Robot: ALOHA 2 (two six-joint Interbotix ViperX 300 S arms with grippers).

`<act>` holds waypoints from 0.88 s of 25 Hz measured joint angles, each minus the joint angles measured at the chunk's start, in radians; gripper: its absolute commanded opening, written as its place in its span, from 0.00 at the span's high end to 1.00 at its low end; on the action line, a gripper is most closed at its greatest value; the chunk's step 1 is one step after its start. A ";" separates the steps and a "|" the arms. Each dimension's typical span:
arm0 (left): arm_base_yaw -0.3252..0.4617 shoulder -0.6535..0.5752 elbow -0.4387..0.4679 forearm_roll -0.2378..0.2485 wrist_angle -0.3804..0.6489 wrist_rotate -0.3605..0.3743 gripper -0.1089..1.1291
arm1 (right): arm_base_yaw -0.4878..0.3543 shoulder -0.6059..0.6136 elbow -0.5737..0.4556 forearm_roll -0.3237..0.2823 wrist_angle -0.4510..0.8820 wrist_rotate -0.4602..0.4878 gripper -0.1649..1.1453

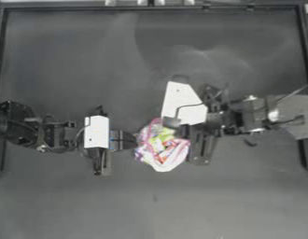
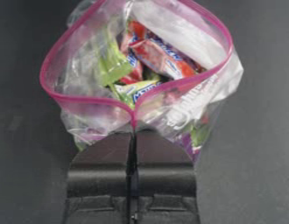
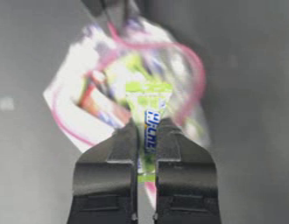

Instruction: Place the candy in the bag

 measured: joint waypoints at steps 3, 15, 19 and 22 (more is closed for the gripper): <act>0.000 0.000 0.000 0.000 0.000 -0.002 0.88 | 0.002 0.023 -0.008 0.008 -0.035 0.000 0.70; 0.000 0.000 0.000 -0.002 0.000 -0.002 0.88 | 0.003 0.101 -0.020 0.031 -0.087 0.000 0.68; 0.000 0.000 0.000 0.000 0.000 -0.002 0.88 | 0.003 0.104 -0.020 0.031 -0.101 0.000 0.62; -0.002 0.000 0.000 0.000 0.000 -0.002 0.88 | 0.003 0.109 -0.020 0.031 -0.107 0.000 0.49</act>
